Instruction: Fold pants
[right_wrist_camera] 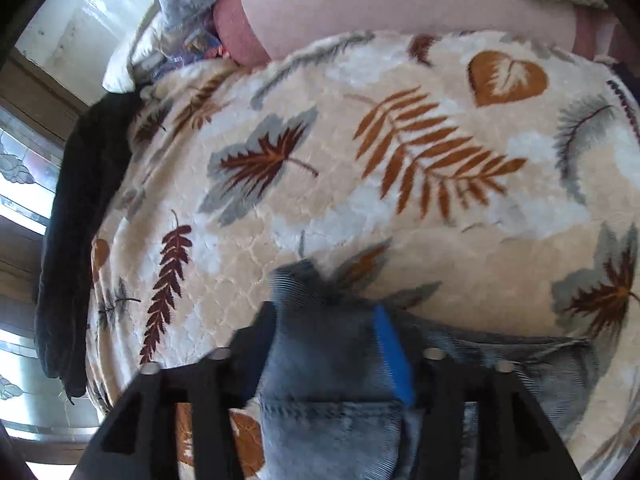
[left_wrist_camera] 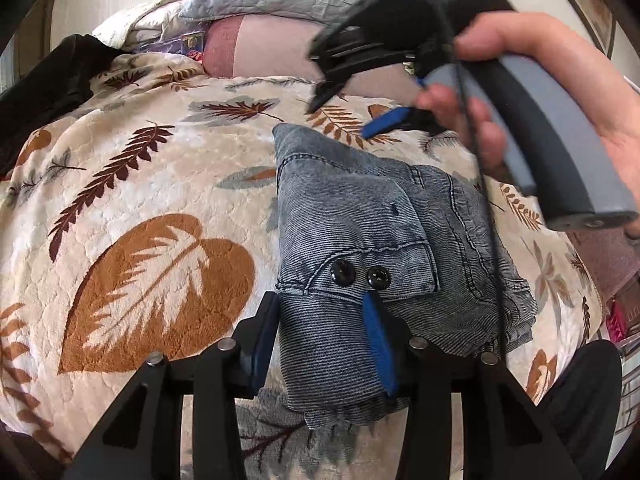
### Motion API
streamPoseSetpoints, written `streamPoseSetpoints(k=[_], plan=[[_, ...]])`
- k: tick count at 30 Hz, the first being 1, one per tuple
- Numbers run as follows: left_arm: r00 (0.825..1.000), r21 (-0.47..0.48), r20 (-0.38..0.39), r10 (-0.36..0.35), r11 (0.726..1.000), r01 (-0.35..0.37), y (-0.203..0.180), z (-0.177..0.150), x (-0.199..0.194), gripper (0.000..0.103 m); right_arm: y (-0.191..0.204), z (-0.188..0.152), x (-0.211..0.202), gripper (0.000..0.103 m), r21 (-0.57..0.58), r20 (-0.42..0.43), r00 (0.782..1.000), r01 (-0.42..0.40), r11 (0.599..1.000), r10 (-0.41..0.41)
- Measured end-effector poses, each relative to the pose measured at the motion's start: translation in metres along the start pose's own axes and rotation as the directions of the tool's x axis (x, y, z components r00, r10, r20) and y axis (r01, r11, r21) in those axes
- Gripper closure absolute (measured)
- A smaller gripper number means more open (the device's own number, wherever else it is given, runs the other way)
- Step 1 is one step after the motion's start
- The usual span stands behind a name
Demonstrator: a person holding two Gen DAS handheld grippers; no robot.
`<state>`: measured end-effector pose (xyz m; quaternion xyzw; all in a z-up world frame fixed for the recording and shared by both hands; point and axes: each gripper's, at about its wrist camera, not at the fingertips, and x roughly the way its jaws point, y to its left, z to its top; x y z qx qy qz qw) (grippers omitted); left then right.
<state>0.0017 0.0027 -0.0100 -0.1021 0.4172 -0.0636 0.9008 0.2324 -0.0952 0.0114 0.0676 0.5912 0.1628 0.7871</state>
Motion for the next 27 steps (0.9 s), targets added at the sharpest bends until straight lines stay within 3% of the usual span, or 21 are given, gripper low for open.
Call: streamPoseSetpoints(k=[6,9,13,15,17,18,20,23,27], plan=[[1.000,-0.004,0.009,0.006,1.000,-0.006,-0.001,-0.001,-0.003,0.057,-0.022,-0.016,-0.022,0.044,-0.035,0.014,1.000,0.003,0.999,-0.002],[0.999,-0.062,0.030,-0.035,0.997,0.037,0.010,0.000,-0.011,0.037,-0.038,-0.048,-0.038,0.044,-0.045,0.027,0.999,-0.017,0.999,0.018],[0.993,-0.152,0.098,-0.067,0.985,0.081,0.027,0.005,-0.026,0.033,-0.075,-0.100,-0.055,0.044,0.032,0.030,0.998,-0.064,0.997,0.063],[0.995,-0.159,0.076,-0.058,0.985,0.070,0.029,0.005,-0.021,0.033,-0.093,-0.126,-0.053,0.044,0.070,0.001,0.997,-0.083,0.994,0.083],[0.999,-0.128,-0.021,-0.046,0.991,0.043,0.023,0.001,-0.002,0.033,-0.106,-0.151,-0.040,0.043,0.053,-0.050,0.997,-0.061,0.997,0.064],[0.998,-0.104,-0.060,-0.021,0.994,0.014,0.018,-0.003,0.008,0.033,-0.108,-0.155,-0.041,0.043,0.026,-0.030,0.997,-0.066,0.997,0.067],[1.000,-0.090,-0.025,-0.002,0.996,-0.001,0.014,-0.004,0.003,0.033,-0.107,-0.156,-0.051,0.043,0.023,-0.007,0.999,-0.045,0.999,0.045],[0.999,-0.076,0.037,-0.003,0.997,0.006,0.015,-0.002,-0.009,0.033,-0.114,-0.151,-0.074,0.043,0.068,0.056,0.986,-0.161,0.985,0.157],[0.995,-0.194,0.000,-0.104,0.976,0.103,0.039,0.008,-0.006,0.031,-0.149,-0.143,-0.087,0.039,0.137,0.108,0.982,-0.169,0.976,0.155]])
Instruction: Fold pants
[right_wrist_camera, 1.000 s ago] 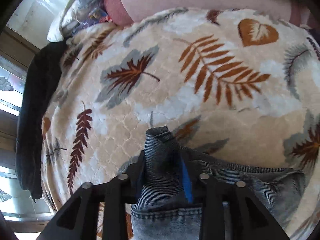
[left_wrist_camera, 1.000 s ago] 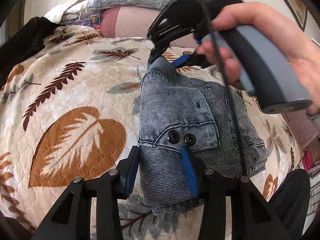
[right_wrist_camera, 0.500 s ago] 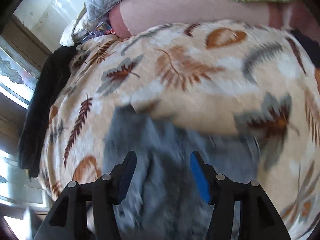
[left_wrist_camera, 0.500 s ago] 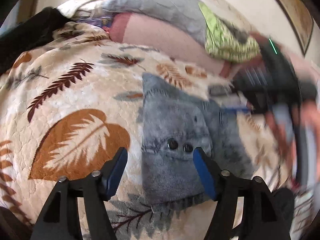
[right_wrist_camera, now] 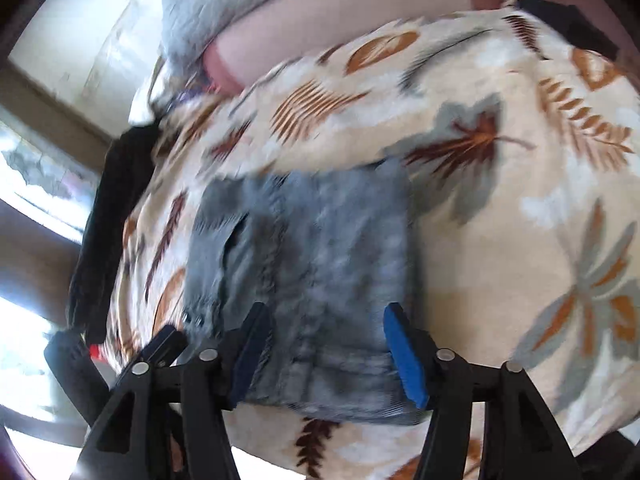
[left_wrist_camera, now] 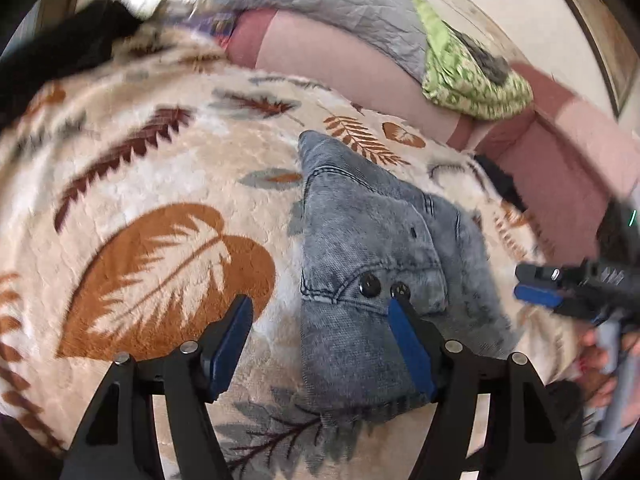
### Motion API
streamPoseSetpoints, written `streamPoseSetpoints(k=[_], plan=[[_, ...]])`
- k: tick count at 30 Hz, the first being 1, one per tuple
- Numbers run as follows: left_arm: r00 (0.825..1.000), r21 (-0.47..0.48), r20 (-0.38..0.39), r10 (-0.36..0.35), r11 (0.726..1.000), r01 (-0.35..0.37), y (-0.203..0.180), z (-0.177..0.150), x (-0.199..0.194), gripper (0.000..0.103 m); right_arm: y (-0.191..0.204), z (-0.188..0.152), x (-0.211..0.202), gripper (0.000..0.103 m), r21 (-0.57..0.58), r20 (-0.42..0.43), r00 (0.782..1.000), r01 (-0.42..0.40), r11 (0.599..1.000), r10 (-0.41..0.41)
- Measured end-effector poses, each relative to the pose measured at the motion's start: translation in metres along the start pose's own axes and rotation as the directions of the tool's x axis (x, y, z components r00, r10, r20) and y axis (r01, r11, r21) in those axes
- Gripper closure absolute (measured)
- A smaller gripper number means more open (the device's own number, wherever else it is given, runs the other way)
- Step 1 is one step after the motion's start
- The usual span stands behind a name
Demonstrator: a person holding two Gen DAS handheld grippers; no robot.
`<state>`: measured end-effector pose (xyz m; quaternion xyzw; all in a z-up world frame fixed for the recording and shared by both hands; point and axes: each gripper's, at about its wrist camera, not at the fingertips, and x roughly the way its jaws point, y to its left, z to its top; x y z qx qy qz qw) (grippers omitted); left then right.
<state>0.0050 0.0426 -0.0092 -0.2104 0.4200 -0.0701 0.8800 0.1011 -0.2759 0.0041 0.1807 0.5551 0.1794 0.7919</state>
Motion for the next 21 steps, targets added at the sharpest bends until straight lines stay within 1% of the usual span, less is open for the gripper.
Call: streamPoseSetpoints(k=[2,3,4,5,8,10,11,13,15,17,19,21], plan=[[0.996,-0.074,-0.035,-0.079,0.994,0.076,0.010,0.007,0.003,0.031,-0.020,0.007,0.007,0.039,0.047,-0.036,0.998,-0.047,0.998,0.049],[0.992,-0.110,-0.045,-0.114,0.988,0.108,0.014,0.009,0.005,0.028,-0.029,0.010,0.014,0.039,0.065,-0.062,0.995,-0.071,0.995,0.075],[0.987,-0.139,-0.066,-0.148,0.981,0.138,0.016,0.013,0.009,0.026,-0.037,0.013,0.021,0.039,0.080,-0.088,0.993,-0.076,0.994,0.083],[0.983,-0.151,-0.087,-0.164,0.977,0.150,0.017,0.015,0.012,0.026,-0.041,0.016,0.026,0.039,0.085,-0.104,0.990,-0.089,0.992,0.098],[0.973,-0.129,-0.135,-0.187,0.977,0.170,0.012,0.023,0.029,0.025,-0.047,0.015,0.045,0.039,0.103,-0.141,0.979,-0.134,0.986,0.147],[0.961,-0.146,-0.183,-0.207,0.972,0.182,0.011,0.028,0.042,0.025,-0.047,0.012,0.057,0.039,0.091,-0.173,0.973,-0.136,0.987,0.150],[0.954,-0.158,-0.198,-0.226,0.968,0.197,0.010,0.030,0.049,0.025,-0.046,0.012,0.058,0.039,0.084,-0.166,0.974,-0.144,0.986,0.156],[0.948,-0.162,-0.217,-0.235,0.966,0.202,0.008,0.033,0.058,0.025,-0.049,0.015,0.060,0.037,0.096,-0.162,0.968,-0.179,0.979,0.193],[0.942,-0.165,-0.228,-0.244,0.964,0.210,0.006,0.039,0.067,0.025,-0.055,0.020,0.064,0.036,0.127,-0.153,0.961,-0.214,0.969,0.232],[0.936,-0.179,-0.236,-0.260,0.959,0.221,0.005,0.043,0.073,0.022,-0.057,0.022,0.070,0.036,0.143,-0.143,0.955,-0.239,0.960,0.259],[0.932,-0.196,-0.236,-0.276,0.953,0.232,0.006,0.046,0.076,0.021,-0.054,0.023,0.070,0.036,0.126,-0.147,0.953,-0.245,0.961,0.263],[0.932,-0.193,-0.227,-0.282,0.951,0.241,0.006,0.046,0.078,0.021,-0.046,0.020,0.071,0.038,0.079,-0.161,0.958,-0.226,0.971,0.236]])
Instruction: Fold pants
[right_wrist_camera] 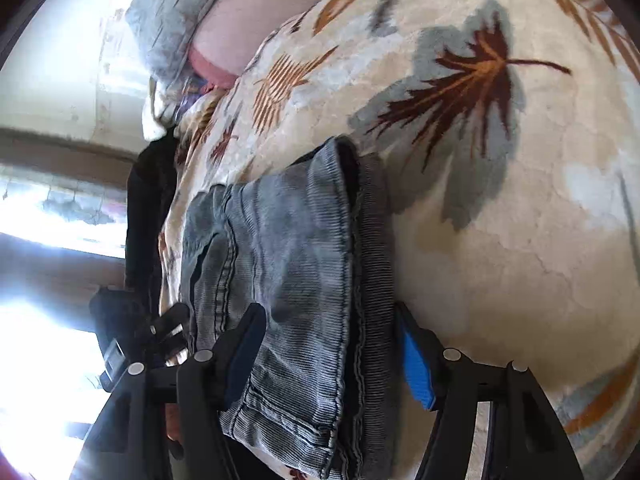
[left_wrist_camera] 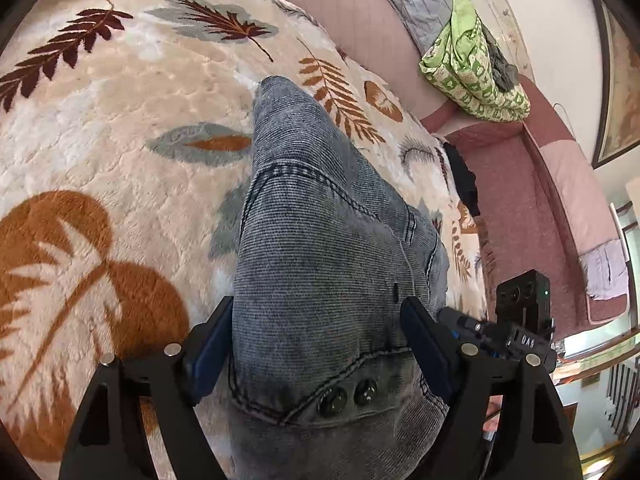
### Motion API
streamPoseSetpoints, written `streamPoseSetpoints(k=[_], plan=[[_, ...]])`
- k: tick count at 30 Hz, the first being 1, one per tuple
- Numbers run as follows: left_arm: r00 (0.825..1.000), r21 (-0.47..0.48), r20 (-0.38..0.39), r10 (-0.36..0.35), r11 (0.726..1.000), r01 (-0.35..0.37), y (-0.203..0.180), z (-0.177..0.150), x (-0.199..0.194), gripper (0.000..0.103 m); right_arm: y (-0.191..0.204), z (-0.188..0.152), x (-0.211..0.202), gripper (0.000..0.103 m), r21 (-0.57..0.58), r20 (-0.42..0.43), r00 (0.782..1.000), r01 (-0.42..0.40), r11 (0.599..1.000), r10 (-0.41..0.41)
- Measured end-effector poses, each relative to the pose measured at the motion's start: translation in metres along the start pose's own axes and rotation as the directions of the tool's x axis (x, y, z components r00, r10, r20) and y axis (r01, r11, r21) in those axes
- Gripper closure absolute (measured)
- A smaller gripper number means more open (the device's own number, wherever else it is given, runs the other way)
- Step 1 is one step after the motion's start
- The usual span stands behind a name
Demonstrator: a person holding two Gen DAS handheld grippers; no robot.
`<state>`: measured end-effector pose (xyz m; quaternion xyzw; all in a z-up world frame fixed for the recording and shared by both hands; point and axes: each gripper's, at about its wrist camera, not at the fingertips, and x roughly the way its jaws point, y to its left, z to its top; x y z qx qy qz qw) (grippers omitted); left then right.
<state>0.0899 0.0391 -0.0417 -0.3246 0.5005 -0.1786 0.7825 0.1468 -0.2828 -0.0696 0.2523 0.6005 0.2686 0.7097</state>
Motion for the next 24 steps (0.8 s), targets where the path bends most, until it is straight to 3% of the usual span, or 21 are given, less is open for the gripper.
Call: streamPoseSetpoints(k=[1,2,4,5,7,9,13,18,21,24], plan=[[1.000,0.016,0.007,0.007,1.000,-0.007,-0.001,-0.001,0.000,0.022,0.005,0.000,0.002,0.039,-0.016,-0.001,1.000,0.021,1.000,-0.021],[1.000,0.037,0.013,0.026,0.999,-0.026,-0.004,-0.002,0.000,0.022,0.010,-0.001,0.004,0.049,-0.028,0.002,0.998,0.058,0.998,-0.058],[0.992,0.103,0.036,0.118,0.987,-0.121,-0.015,-0.006,0.003,0.043,0.015,-0.005,0.003,0.061,-0.038,0.010,0.996,0.085,0.996,-0.084],[0.988,0.132,0.045,0.145,0.980,-0.149,-0.019,-0.008,0.003,0.047,0.019,-0.009,0.002,0.067,-0.049,0.018,0.995,0.095,0.994,-0.095],[0.985,0.170,0.068,0.159,0.971,-0.168,-0.026,-0.011,0.000,0.063,0.029,-0.014,0.000,0.072,-0.078,0.038,0.991,0.127,0.989,-0.125],[0.979,0.213,0.094,0.183,0.957,-0.199,-0.034,-0.013,-0.004,0.070,0.038,-0.017,-0.005,0.075,-0.095,0.057,0.988,0.146,0.985,-0.142],[0.960,0.319,0.167,0.222,0.910,-0.266,-0.058,-0.023,-0.016,0.073,0.066,-0.023,-0.019,0.078,-0.147,0.101,0.986,0.150,0.978,-0.136],[0.945,0.397,0.265,0.192,0.871,-0.289,-0.089,-0.027,-0.041,0.074,0.100,-0.029,-0.040,0.085,-0.220,0.147,0.982,0.153,0.963,-0.122],[0.941,0.400,0.295,0.164,0.873,-0.278,-0.090,-0.024,-0.054,0.074,0.109,-0.026,-0.044,0.085,-0.233,0.168,0.979,0.155,0.960,-0.118],[0.949,0.380,0.262,0.176,0.885,-0.269,-0.076,-0.017,-0.047,0.073,0.100,-0.021,-0.030,0.081,-0.222,0.125,0.983,0.163,0.961,-0.138]])
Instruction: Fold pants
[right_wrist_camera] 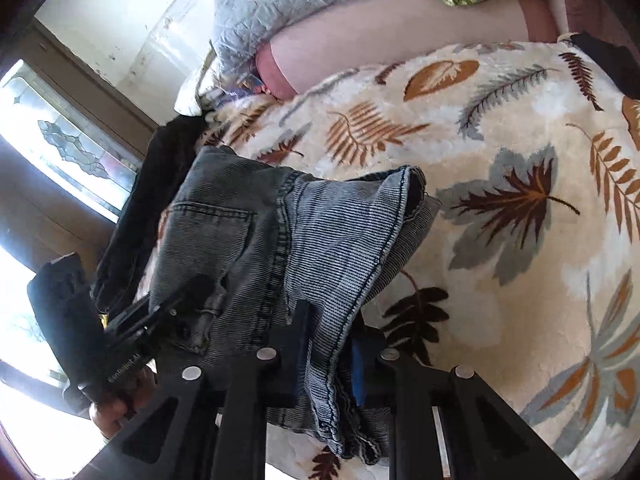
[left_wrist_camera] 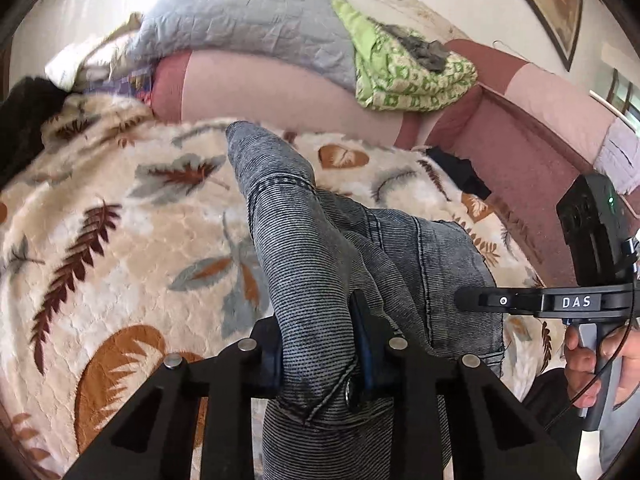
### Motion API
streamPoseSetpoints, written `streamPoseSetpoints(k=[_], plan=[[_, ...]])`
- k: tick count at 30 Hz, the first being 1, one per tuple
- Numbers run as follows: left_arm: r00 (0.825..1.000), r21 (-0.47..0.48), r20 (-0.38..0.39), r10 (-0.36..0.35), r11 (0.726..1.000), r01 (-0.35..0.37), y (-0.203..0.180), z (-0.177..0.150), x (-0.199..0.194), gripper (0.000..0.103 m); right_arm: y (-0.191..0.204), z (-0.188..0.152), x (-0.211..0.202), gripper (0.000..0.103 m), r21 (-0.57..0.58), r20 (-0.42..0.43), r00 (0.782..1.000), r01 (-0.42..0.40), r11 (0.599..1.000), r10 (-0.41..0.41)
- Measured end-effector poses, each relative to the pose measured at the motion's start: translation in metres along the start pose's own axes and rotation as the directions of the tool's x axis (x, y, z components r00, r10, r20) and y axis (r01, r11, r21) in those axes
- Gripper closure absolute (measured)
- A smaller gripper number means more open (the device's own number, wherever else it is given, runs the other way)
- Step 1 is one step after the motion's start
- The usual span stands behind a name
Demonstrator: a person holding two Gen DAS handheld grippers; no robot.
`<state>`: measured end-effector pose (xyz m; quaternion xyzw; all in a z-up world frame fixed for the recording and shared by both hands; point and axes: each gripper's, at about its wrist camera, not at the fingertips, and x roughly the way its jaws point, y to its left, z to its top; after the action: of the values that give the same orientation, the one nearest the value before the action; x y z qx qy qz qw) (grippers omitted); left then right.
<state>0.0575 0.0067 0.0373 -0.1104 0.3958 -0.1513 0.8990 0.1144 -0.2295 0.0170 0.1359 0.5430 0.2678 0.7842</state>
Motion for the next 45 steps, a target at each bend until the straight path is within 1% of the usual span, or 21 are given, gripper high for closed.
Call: streamPoseSetpoints(k=[2,3,5,7,8,9,11,13,15,16,19,20,21,22,23,24,27,31,34,39,45], plan=[[0.999,-0.035,-0.048,0.005,0.999,-0.007,0.011,-0.005,0.016,0.073,-0.019,-0.004,0.023,0.076,0.048,-0.060,0.998,0.007,0.999,-0.004],[0.995,-0.053,-0.096,0.038,0.998,-0.043,0.020,-0.011,0.028,0.072,-0.028,-0.006,0.028,0.062,0.074,-0.071,0.997,0.024,0.997,-0.019],[0.991,-0.089,-0.121,0.051,0.994,-0.062,0.034,-0.017,0.038,0.065,-0.048,-0.010,0.034,0.050,0.148,-0.081,0.997,0.019,0.989,-0.007],[0.991,-0.175,-0.132,0.013,0.984,-0.037,0.050,-0.018,0.037,0.048,-0.062,-0.014,0.027,0.045,0.214,-0.048,0.998,-0.034,0.976,0.045],[0.992,-0.194,-0.128,0.004,0.981,-0.029,0.054,-0.018,0.036,0.046,-0.066,-0.015,0.023,0.041,0.228,-0.039,0.998,-0.032,0.973,0.042],[0.993,-0.197,-0.119,0.007,0.980,-0.031,0.057,-0.018,0.036,0.046,-0.070,-0.016,0.022,0.041,0.237,-0.040,0.998,-0.034,0.971,0.045],[0.991,-0.202,-0.133,0.010,0.979,-0.037,0.058,-0.020,0.040,0.044,-0.071,-0.017,0.030,0.041,0.269,-0.085,0.988,-0.104,0.958,0.131],[0.991,-0.217,-0.137,0.003,0.976,-0.033,0.059,-0.023,0.045,0.044,-0.064,-0.022,0.048,0.041,0.266,-0.153,0.961,-0.185,0.946,0.231],[0.990,-0.246,-0.138,-0.024,0.969,-0.011,0.062,-0.024,0.046,0.044,-0.059,-0.021,0.058,0.040,0.240,-0.151,0.965,-0.172,0.955,0.212],[0.990,-0.259,-0.138,-0.038,0.966,0.001,0.063,-0.027,0.045,0.044,-0.062,-0.019,0.059,0.040,0.265,-0.133,0.964,-0.191,0.945,0.232],[0.988,-0.294,-0.136,-0.075,0.955,0.032,0.069,-0.029,0.046,0.044,-0.081,-0.017,0.066,0.045,0.389,-0.066,0.942,-0.281,0.877,0.331],[0.987,-0.295,-0.136,-0.080,0.955,0.036,0.069,-0.029,0.046,0.044,-0.083,-0.018,0.067,0.057,0.395,-0.063,0.941,-0.283,0.874,0.333],[0.988,-0.293,-0.136,-0.079,0.955,0.036,0.069,-0.029,0.046,0.044,-0.083,-0.019,0.067,0.070,0.389,-0.071,0.944,-0.271,0.880,0.322],[0.988,-0.286,-0.139,-0.075,0.958,0.032,0.067,-0.029,0.045,0.045,-0.078,-0.020,0.066,0.073,0.365,-0.077,0.948,-0.260,0.894,0.307],[0.988,-0.274,-0.141,-0.070,0.961,0.029,0.065,-0.028,0.045,0.049,-0.069,-0.021,0.061,0.078,0.320,-0.078,0.957,-0.242,0.916,0.280],[0.987,-0.247,-0.145,-0.069,0.969,0.032,0.060,-0.026,0.044,0.060,-0.059,-0.020,0.056,0.080,0.273,-0.077,0.966,-0.218,0.937,0.247],[0.992,-0.147,-0.126,-0.007,0.989,-0.012,0.044,-0.021,0.033,0.072,-0.034,-0.010,0.039,0.081,0.191,-0.043,0.979,-0.190,0.963,0.201],[0.997,-0.056,-0.062,0.052,0.997,-0.055,0.025,-0.004,0.011,0.074,-0.002,0.008,0.017,0.082,0.087,-0.006,0.983,-0.184,0.979,0.185],[0.997,-0.018,-0.006,0.077,0.997,-0.077,0.025,0.017,-0.006,0.074,0.020,0.031,0.001,0.082,0.024,0.023,0.981,-0.191,0.981,0.190],[0.993,-0.024,0.058,0.102,0.995,-0.101,0.051,0.062,-0.021,0.074,0.049,0.079,0.005,0.082,-0.027,0.054,0.975,-0.214,0.977,0.215],[0.986,-0.055,0.096,0.138,0.990,-0.133,0.090,0.081,-0.009,0.074,0.060,0.108,0.043,0.082,-0.027,0.062,0.970,-0.233,0.972,0.235]])
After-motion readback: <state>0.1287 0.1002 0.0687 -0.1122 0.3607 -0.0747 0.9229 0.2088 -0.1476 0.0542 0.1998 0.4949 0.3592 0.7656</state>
